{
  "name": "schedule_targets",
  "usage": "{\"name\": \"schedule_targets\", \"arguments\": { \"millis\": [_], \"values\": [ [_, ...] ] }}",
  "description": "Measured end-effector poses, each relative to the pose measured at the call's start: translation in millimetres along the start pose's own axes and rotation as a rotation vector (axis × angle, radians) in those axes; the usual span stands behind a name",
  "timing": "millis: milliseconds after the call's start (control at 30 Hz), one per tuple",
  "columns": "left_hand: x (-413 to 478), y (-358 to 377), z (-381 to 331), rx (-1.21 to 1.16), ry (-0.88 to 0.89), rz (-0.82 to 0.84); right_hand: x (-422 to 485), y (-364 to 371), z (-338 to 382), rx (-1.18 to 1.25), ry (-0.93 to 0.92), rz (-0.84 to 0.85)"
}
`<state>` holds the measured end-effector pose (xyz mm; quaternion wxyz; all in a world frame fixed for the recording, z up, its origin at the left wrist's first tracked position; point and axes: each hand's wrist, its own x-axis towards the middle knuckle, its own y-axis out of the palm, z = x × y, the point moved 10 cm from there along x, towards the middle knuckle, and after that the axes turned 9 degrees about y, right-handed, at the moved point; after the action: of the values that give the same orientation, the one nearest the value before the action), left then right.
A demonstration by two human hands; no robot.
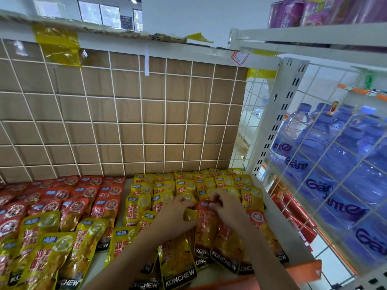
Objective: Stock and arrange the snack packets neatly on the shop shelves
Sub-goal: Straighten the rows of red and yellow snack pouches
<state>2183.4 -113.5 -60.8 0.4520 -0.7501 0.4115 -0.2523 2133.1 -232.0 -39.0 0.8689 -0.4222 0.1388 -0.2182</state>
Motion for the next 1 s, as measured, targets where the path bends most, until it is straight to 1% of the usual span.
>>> {"name": "schedule_targets", "arguments": {
  "millis": [100,200,333,500,600,667,733,867,1000],
  "values": [
    [0,0,1,-0.006,0.008,-0.003,2,-18,-10,0.133,0.048,-0.137],
    [1,-1,2,0.005,0.010,-0.009,-1,-36,-19,0.357,0.079,-0.251],
    [6,-3,0,0.052,-0.008,-0.005,-9,-61,-27,0.601,0.029,-0.406],
    [13,-5,1,0.001,-0.071,-0.052,-24,-84,-33,0.757,-0.042,-0.531],
    [17,-4,4,-0.031,-0.102,-0.092,-34,-96,-46,0.845,-0.039,-0.631],
    [19,-3,4,-0.021,-0.104,-0.103,-37,-95,-58,0.873,-0.012,-0.632],
    [23,-2,4,-0.022,-0.101,-0.095,-38,-86,-69,0.889,0.012,-0.587],
    [29,5,3,-0.173,-0.068,-0.079,-40,-59,-86,0.875,0.064,-0.472],
    [35,0,2,-0.273,-0.024,-0.134,-41,-49,-84,0.817,0.050,-0.420]
  ]
}}
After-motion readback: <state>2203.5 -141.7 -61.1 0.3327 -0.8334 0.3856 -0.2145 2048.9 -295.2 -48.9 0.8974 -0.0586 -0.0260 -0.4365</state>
